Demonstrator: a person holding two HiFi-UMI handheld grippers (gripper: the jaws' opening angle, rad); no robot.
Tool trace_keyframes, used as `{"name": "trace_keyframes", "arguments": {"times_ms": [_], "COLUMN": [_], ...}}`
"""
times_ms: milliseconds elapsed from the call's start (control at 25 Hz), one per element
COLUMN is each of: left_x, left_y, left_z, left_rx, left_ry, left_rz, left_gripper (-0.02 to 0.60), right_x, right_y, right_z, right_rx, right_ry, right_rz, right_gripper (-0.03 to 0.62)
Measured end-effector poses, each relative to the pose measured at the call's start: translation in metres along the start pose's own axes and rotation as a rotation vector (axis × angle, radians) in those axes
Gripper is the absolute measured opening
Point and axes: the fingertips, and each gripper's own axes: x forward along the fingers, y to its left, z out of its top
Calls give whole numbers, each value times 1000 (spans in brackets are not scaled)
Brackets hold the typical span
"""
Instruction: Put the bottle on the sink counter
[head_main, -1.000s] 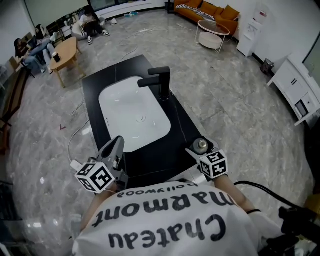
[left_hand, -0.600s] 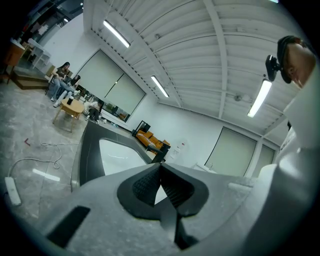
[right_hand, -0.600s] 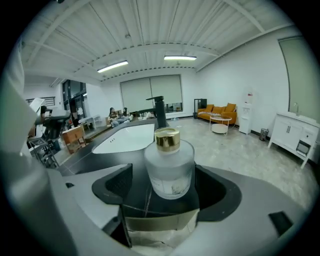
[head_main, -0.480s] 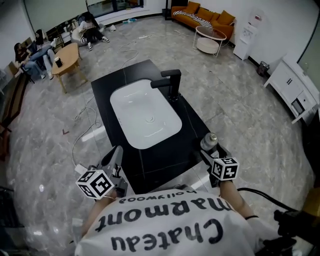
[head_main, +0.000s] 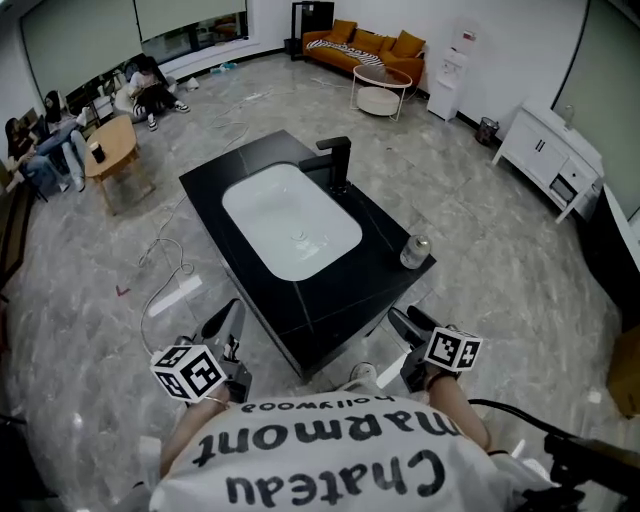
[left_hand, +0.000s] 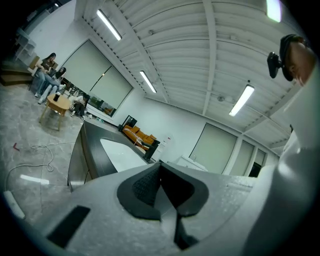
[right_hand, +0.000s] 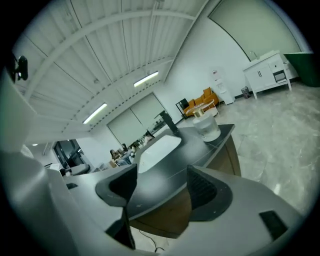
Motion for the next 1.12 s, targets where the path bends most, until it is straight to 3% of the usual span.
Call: {"name": "trace_keyframes", "arguments": {"times_ms": [40, 80, 120, 240, 440, 600, 840, 1120], "left_x": [-6, -12, -18, -31, -43, -58, -77, -98], "left_y": [-1, -1, -1, -6, -24, -53, -78, -115], "left_z": [-2, -3, -3, -3, -10, -7, -21, -33], "left_rx": [9, 15, 17, -4, -12, -1, 42, 54], "left_ry": [7, 12, 16, 32, 86, 88, 117, 132], "left_rz": [-11, -21, -30, -63, -109, -200, -264, -321], "left_gripper": [14, 15, 14, 14, 15, 15, 15, 15], "right_x": [-7, -13, -18, -29, -42, -61, -110, -159], "right_y": [15, 30, 44, 81, 133, 173, 186, 182], "right_z": [1, 3, 5, 8, 3, 20, 28, 4], "right_rx": [-20, -46, -71, -115, -139, -205, -317, -335], "right_ry": [-26, -51, -72, -86, -18, -89, -158, -159], "right_rz": [10, 16, 20, -3, -30, -15, -71, -130], "right_gripper": [283, 166, 102, 85, 67, 40, 21, 14]}}
